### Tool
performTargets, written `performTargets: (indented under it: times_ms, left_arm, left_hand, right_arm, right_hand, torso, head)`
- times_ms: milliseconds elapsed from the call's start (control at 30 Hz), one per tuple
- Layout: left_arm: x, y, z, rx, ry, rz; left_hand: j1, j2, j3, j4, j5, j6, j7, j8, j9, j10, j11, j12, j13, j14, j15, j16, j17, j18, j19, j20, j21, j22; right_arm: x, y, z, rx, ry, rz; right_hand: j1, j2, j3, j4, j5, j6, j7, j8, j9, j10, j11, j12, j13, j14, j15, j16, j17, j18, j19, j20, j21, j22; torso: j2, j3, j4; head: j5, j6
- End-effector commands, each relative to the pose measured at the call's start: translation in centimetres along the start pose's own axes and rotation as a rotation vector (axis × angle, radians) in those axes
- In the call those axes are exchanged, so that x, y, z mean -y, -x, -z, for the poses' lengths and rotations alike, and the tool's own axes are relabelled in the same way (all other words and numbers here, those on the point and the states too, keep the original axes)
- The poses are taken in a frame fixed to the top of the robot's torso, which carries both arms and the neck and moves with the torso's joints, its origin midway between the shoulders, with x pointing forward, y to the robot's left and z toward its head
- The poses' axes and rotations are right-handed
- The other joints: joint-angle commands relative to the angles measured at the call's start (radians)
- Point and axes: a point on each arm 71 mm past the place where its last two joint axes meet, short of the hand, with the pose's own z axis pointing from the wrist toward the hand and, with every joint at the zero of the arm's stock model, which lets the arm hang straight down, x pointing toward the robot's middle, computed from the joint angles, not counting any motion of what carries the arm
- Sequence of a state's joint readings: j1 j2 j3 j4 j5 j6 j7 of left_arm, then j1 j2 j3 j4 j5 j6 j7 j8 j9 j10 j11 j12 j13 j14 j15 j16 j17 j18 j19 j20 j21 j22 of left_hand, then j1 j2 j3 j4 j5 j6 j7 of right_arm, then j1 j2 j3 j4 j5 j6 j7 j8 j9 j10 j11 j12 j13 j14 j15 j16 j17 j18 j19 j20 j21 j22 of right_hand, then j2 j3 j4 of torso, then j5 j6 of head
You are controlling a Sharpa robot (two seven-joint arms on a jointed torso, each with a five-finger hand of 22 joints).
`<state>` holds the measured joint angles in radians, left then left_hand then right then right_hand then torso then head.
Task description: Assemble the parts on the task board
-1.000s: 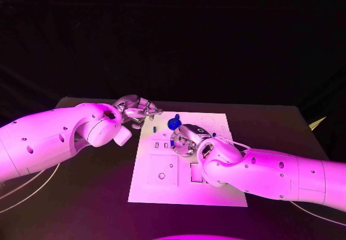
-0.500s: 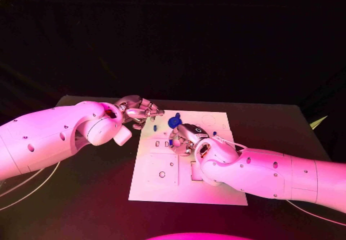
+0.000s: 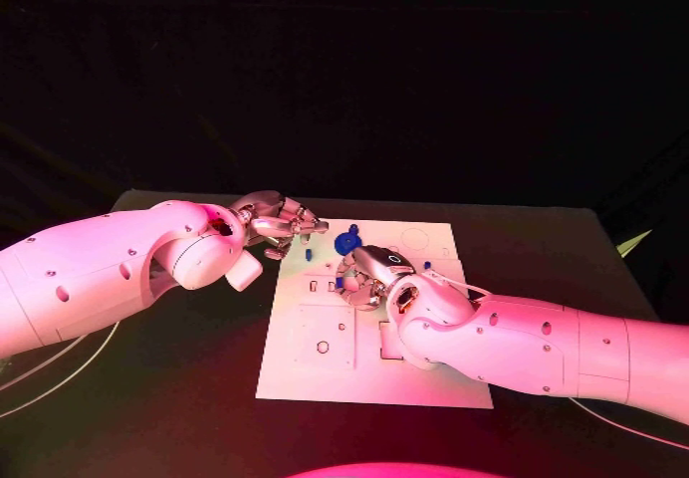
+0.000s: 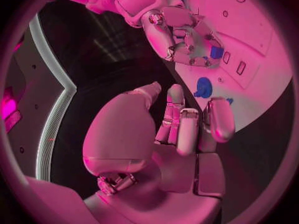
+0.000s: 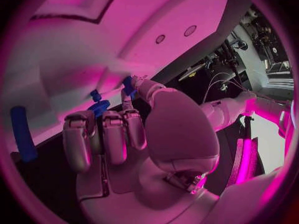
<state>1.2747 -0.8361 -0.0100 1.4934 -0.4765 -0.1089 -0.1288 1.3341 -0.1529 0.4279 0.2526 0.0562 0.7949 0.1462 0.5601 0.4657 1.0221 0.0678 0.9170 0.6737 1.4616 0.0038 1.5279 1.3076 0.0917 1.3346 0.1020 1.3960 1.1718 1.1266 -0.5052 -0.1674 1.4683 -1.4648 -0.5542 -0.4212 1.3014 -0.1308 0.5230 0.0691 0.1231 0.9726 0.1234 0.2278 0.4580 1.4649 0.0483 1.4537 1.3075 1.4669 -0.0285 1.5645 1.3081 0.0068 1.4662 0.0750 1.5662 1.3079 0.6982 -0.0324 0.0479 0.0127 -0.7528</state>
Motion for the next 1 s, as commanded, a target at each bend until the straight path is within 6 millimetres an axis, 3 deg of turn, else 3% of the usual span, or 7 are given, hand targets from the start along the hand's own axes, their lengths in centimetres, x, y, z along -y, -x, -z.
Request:
performTargets:
  times_ms: [33,700,1000]
  left_arm:
    - [0.11,-0.26,-0.04,-0.026,0.000,-0.008]
    - [0.01,-0.23,-0.04,-0.036,0.008,-0.012]
    - [-0.05,-0.21,-0.03,-0.039,0.011,-0.013]
  left_hand:
    - [-0.008,0.002,0.001,0.003,-0.002,-0.004,0.000,0.004,0.001,-0.006,-0.002,0.004,0.001,0.073,-0.002,0.004,0.194,-0.010,0.006,-0.001,0.006,0.001]
    - [-0.008,0.002,0.003,0.003,-0.002,-0.008,0.001,0.003,0.002,-0.007,-0.001,0.005,0.001,0.072,-0.001,0.004,0.193,-0.011,0.007,0.000,0.008,0.003]
    - [-0.007,0.002,0.004,0.003,-0.002,-0.009,0.001,0.003,0.003,-0.008,-0.001,0.006,0.001,0.070,-0.001,0.002,0.189,-0.011,0.007,0.000,0.008,0.003]
  right_arm:
    - [-0.02,-0.31,0.00,-0.020,0.008,0.017]
    - [-0.01,-0.48,-0.10,-0.026,0.004,0.017]
    - [-0.05,-0.50,-0.10,-0.029,0.009,0.018]
  right_hand:
    - [-0.008,-0.003,0.000,-0.002,0.005,0.003,0.003,0.002,0.011,0.015,-0.004,-0.003,0.164,0.099,0.001,-0.003,0.242,-0.007,0.105,0.000,0.005,0.263]
    - [-0.047,-0.039,-0.008,0.006,-0.006,-0.060,0.029,-0.033,-0.006,-0.007,0.018,-0.029,0.145,0.098,0.019,-0.005,0.238,-0.007,0.105,0.015,0.005,0.263]
    - [-0.049,-0.043,-0.008,0.005,-0.006,-0.073,0.034,-0.042,-0.011,-0.014,0.022,-0.036,0.139,0.098,0.023,-0.005,0.237,-0.007,0.105,0.018,0.005,0.263]
  torso:
    - [0.000,0.0001,-0.0003]
    - [0.000,0.0006,-0.0006]
    - [0.000,0.0009,-0.0001]
  head:
    - [0.001,-0.001]
    - [0.001,0.000]
    - [0.001,0.001]
